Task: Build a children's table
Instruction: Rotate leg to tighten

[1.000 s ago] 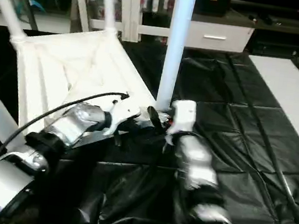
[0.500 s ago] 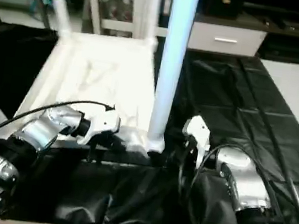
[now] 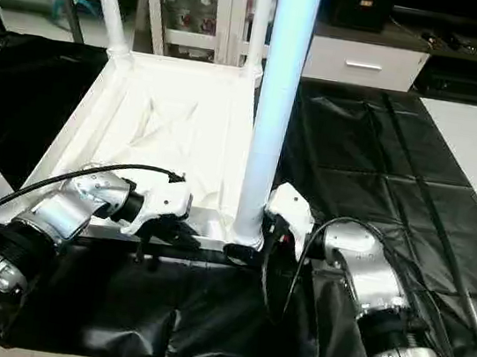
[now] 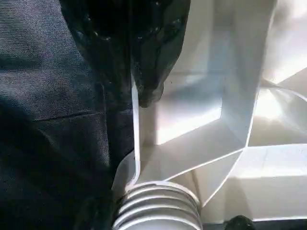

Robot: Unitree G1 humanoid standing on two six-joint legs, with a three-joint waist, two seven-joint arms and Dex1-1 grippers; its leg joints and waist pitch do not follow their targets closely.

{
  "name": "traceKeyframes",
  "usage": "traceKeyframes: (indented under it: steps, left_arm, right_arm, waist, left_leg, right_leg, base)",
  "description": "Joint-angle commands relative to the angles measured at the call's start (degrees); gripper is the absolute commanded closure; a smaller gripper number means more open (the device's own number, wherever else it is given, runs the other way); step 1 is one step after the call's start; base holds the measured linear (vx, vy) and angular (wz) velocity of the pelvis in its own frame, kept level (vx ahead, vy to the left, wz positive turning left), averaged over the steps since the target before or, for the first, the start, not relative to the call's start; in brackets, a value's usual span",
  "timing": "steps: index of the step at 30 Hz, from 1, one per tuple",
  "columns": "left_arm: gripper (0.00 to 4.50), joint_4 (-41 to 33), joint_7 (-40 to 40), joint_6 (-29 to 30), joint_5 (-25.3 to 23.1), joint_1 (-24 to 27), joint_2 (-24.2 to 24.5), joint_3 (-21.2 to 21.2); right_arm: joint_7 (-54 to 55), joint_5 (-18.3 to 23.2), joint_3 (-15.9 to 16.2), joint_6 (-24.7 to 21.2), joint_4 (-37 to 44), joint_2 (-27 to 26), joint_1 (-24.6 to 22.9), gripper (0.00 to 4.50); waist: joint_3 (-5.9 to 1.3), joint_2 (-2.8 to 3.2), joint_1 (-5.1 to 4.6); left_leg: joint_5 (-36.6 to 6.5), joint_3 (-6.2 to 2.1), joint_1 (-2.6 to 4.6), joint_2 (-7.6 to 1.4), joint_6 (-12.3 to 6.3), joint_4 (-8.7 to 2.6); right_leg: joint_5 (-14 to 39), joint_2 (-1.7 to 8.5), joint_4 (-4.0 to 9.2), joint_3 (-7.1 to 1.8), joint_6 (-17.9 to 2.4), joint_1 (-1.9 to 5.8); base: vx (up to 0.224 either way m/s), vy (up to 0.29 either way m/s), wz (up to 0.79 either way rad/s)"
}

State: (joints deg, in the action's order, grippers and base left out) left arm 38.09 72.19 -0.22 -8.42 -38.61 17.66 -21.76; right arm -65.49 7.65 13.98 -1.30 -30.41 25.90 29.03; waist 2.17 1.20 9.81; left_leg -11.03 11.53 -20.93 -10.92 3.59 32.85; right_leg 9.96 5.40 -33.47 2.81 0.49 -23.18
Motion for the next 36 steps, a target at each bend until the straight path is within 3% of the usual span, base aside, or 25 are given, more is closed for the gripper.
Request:
traceKeyframes:
  steps: [1,6,14,17,18,20,21,22,23,24,25,31,32,33,34,35,36]
  left_arm:
    - [4.50,1.57,1.90,0.46,-1.64,1.50,-0.71,-3.83]
    - [4.50,1.74,1.95,0.77,-1.73,1.48,-0.55,-3.84]
    - [4.50,2.67,1.96,0.83,-1.93,1.17,-0.34,-3.67]
    - [4.50,3.68,1.86,0.75,-2.01,0.50,-0.49,-3.55]
    - [4.50,3.89,1.82,0.78,-2.01,0.36,-0.57,-3.51]
    - [4.50,4.41,1.67,1.04,-1.92,0.12,-0.88,-3.40]
    - [4.50,4.41,1.67,1.04,-1.92,0.12,-0.88,-3.40]
    - [4.50,4.50,1.62,1.30,-1.81,0.05,-1.05,-3.34]
    - [4.50,4.50,1.62,1.38,-1.78,0.02,-1.10,-3.32]
    - [4.50,4.46,1.63,1.49,-1.72,0.04,-1.15,-3.28]
    - [4.50,4.49,1.64,1.48,-1.68,0.11,-1.15,-3.25]
    - [4.50,5.47,0.98,1.89,-1.43,0.11,-1.82,-2.88]
    - [4.50,6.24,-0.15,2.29,-1.50,-0.18,-2.18,-2.49]
    - [4.50,6.63,-0.68,2.33,-1.56,-0.34,-2.35,-2.34]
    - [4.50,7.93,-2.69,2.50,-1.74,-0.92,-3.06,-1.80]
    - [4.50,9.78,-5.55,2.55,-1.91,-1.78,-4.18,-1.04]
    - [4.50,9.78,-5.55,2.55,-1.91,-1.78,-4.18,-1.04]
  right_arm:
    - [-0.64,-0.23,-0.10,0.92,-0.78,-0.41,1.04,0.35]
    - [-2.49,0.77,-0.58,1.34,-2.13,-0.66,1.40,0.68]
    - [-4.14,0.77,-0.48,2.21,-4.62,-1.28,1.17,1.28]
    - [-4.04,0.71,-0.72,2.37,-5.58,-1.51,1.33,1.60]
    - [-4.00,0.81,-0.88,2.39,-5.78,-1.57,1.36,1.65]
    - [-3.64,1.43,-1.84,2.53,-6.66,-1.99,1.38,1.69]
    - [-3.64,1.43,-1.84,2.53,-6.66,-1.99,1.38,1.75]
    - [-3.16,2.03,-2.67,2.56,-7.12,-2.41,1.26,1.76]
    - [-3.07,2.29,-2.95,2.49,-7.22,-2.55,1.22,1.76]
    - [-3.00,2.63,-3.24,2.42,-7.33,-2.79,1.16,1.76]
    - [-3.04,2.93,-3.43,2.34,-7.49,-3.04,1.08,1.76]
    - [-2.59,4.20,-4.67,2.01,-8.39,-4.53,0.74,1.77]
    - [-1.29,4.64,-5.42,1.66,-8.62,-5.53,0.83,1.77]
    - [-0.53,4.60,-5.70,1.70,-8.85,-5.92,0.93,1.77]
    - [2.12,4.17,-6.17,1.71,-9.83,-7.07,1.23,1.77]
    - [5.82,3.21,-6.56,1.87,-11.43,-8.50,1.71,1.77]
    - [5.82,3.21,-6.56,1.87,-11.43,-8.50,1.71,1.77]
  waist:
    - [-3.46,-0.44,-0.41]
    - [-3.55,-0.10,-0.24]
    - [-3.45,-0.11,-0.36]
    - [-3.44,0.38,-0.36]
    - [-3.41,0.30,-0.43]
    - [-3.41,0.93,-0.50]
    - [-3.38,0.67,-0.59]
    - [-3.40,1.11,-0.54]
    - [-3.37,0.90,-0.62]
    - [-3.43,1.39,-0.50]
    - [-3.39,1.17,-0.61]
    - [-3.38,1.37,-0.82]
    - [-3.35,0.94,-1.04]
    - [-3.35,0.94,-1.04]
    - [-3.23,0.75,-1.23]
    - [-3.13,1.05,-1.31]
    - [-3.05,0.36,-1.54]
  left_leg:
    - [-8.99,-0.89,0.85,-2.58,-3.95,-3.36]
    - [-9.63,-1.02,0.89,-2.61,-3.54,-3.34]
    - [-11.02,-1.02,0.83,-2.58,-3.22,-3.32]
    - [-12.52,-1.11,0.92,-2.55,-2.49,-3.40]
    - [-12.89,-1.10,0.96,-2.56,-2.38,-3.44]
    - [-15.11,-1.25,1.02,-2.55,-1.47,-3.57]
    - [-15.14,-1.22,0.95,-2.53,-1.49,-3.56]
    - [-15.19,-1.26,0.95,-2.51,-1.46,-3.55]
    - [-15.35,-1.22,0.92,-2.53,-1.48,-3.55]
    - [-15.38,-1.32,0.93,-2.52,-1.37,-3.54]
    - [-15.37,-1.28,0.91,-2.54,-1.51,-3.55]
    - [-15.54,-1.28,0.85,-2.52,-1.95,-3.58]
    - [-15.51,-1.23,0.83,-2.54,-2.04,-3.65]
    - [-15.51,-1.23,0.83,-2.54,-2.04,-3.65]
    - [-15.85,-1.14,0.82,-2.48,-1.98,-3.68]
    - [-16.67,-1.28,0.86,-2.45,-1.38,-3.85]
    - [-16.99,-1.43,0.85,-2.39,-1.06,-4.00]
  right_leg:
    - [4.08,3.19,2.28,-1.72,-15.77,2.60]
    - [3.35,3.16,2.12,-1.64,-16.13,2.66]
    - [4.37,3.16,2.23,-1.66,-16.44,2.67]
    - [5.51,3.11,2.32,-1.67,-16.24,2.62]
    - [5.72,3.07,2.40,-1.68,-16.18,2.57]
    - [7.02,3.13,2.48,-1.67,-16.24,2.64]
    - [6.89,3.13,2.54,-1.68,-16.21,2.67]
    - [7.00,3.14,2.51,-1.68,-16.24,2.63]
    - [7.04,3.13,2.59,-1.70,-16.27,2.64]
    - [7.02,3.17,2.49,-1.67,-16.31,2.68]
    - [6.75,3.14,2.54,-1.66,-16.42,2.66]
    - [8.67,3.18,2.76,-1.66,-16.09,2.61]
    - [9.34,3.10,2.83,-1.67,-15.80,2.60]
    - [9.34,3.10,2.83,-1.67,-15.80,2.60]
    - [10.81,3.09,3.01,-1.69,-15.50,2.42]
    - [13.40,3.28,3.17,-1.72,-14.92,2.37]
    - [16.42,3.53,3.37,-1.72,-13.99,2.47]
  base:
    - [0.000,0.000,0.00]
    - [0.000,0.000,0.00]
    - [0.000,0.000,0.00]
    - [0.000,0.000,0.00]
    - [0.000,0.000,0.00]
    - [0.000,0.000,0.00]
    - [0.000,0.000,0.00]
    - [0.000,0.000,0.00]
    - [0.000,0.000,0.00]
    - [0.000,0.000,0.00]
    - [0.000,0.000,0.00]
    - [0.000,0.000,0.00]
    - [0.000,0.000,0.00]
    - [0.000,0.000,0.00]
    - [0.000,0.000,0.00]
    - [0.000,0.000,0.00]
    - [0.000,0.000,0.00]
